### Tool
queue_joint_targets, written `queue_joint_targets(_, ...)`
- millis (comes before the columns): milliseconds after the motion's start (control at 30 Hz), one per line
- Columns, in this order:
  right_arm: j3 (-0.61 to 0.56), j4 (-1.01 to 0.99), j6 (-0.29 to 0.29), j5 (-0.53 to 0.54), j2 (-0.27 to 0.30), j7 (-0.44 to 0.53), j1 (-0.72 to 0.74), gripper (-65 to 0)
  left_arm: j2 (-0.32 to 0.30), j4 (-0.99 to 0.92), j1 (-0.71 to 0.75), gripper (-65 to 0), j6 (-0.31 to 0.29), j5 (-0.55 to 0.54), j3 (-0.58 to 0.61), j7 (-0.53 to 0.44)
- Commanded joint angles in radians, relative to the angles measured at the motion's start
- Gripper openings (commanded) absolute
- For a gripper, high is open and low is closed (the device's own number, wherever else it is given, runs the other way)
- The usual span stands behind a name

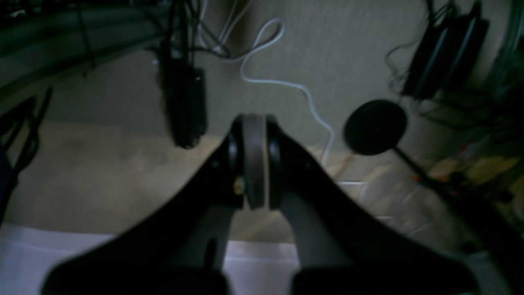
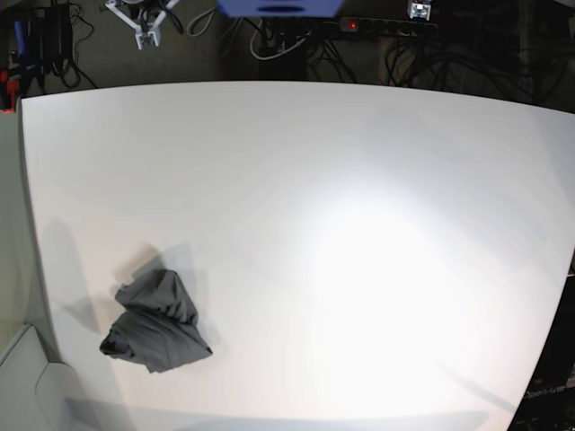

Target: Layout the t-shirt on the table in an organized manner, then fold the t-shirt properly

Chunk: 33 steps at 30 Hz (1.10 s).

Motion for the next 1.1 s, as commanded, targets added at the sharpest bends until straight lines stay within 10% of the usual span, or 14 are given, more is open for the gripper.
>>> queue_joint_targets(0, 0.007, 0.034, -0.003, -0.002, 0.020, -0.006, -0.011, -65.0, -0.007, 0.026, 0.021, -64.9, 0.003, 0.002, -0.002, -0.013)
queue_joint_targets(733, 0.272, 0.479, 0.281, 0.000, -0.144, -0.015, -0.208, -65.0, -0.103, 0.422, 0.187, -64.9, 0.003, -0.002, -0.028, -0.008)
queue_joint_targets(1067, 0.261, 0.576, 0.290, -0.003, -0.174, -0.043, -0.251, -65.0, -0.103, 0.531, 0.228, -64.9, -0.001, -0.002, -0.100, -0.006)
